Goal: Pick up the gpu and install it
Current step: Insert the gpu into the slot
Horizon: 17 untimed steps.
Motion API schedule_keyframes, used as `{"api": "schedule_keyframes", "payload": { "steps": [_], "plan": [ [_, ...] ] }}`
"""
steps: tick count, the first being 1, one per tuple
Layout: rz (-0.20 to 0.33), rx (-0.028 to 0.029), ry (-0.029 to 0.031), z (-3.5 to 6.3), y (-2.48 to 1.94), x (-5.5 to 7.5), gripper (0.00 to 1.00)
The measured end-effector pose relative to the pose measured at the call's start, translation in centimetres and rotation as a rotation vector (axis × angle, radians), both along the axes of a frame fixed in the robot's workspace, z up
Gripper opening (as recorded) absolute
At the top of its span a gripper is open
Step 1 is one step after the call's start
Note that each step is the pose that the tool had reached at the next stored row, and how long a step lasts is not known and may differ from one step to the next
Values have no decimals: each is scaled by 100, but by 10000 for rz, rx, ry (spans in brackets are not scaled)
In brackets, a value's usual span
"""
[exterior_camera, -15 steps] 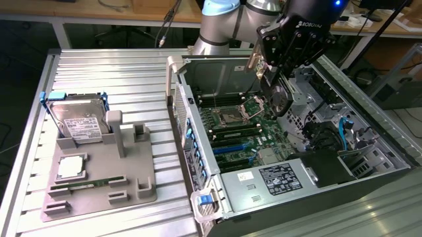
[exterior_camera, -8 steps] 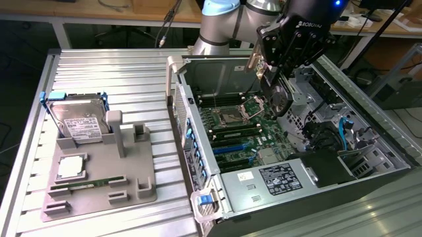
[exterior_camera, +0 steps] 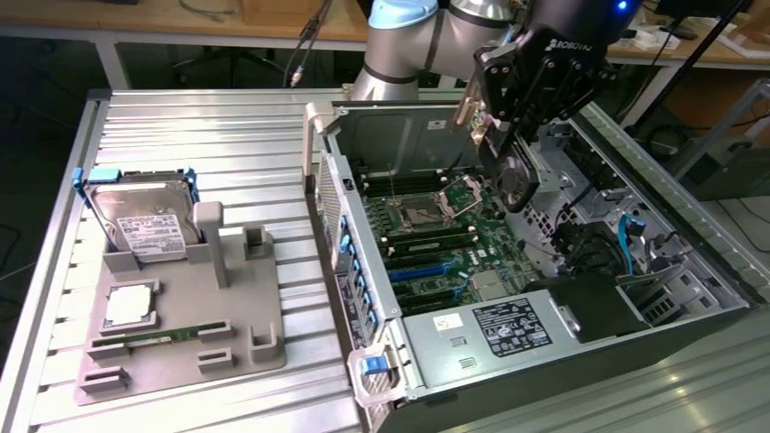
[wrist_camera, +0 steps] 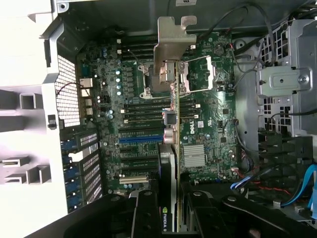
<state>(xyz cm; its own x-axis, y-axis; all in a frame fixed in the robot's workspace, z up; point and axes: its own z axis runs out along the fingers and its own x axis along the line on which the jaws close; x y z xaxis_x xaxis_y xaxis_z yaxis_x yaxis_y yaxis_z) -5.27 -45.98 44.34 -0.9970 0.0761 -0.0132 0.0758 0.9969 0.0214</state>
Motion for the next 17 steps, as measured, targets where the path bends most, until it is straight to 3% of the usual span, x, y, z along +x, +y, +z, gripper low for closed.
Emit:
{"api": "schedule_keyframes", "payload": {
  "steps": [3, 17],
  "plan": [
    [1, 0, 55, 0, -1, 51, 27],
    [34, -2, 56, 0, 0, 53, 27]
  ]
}}
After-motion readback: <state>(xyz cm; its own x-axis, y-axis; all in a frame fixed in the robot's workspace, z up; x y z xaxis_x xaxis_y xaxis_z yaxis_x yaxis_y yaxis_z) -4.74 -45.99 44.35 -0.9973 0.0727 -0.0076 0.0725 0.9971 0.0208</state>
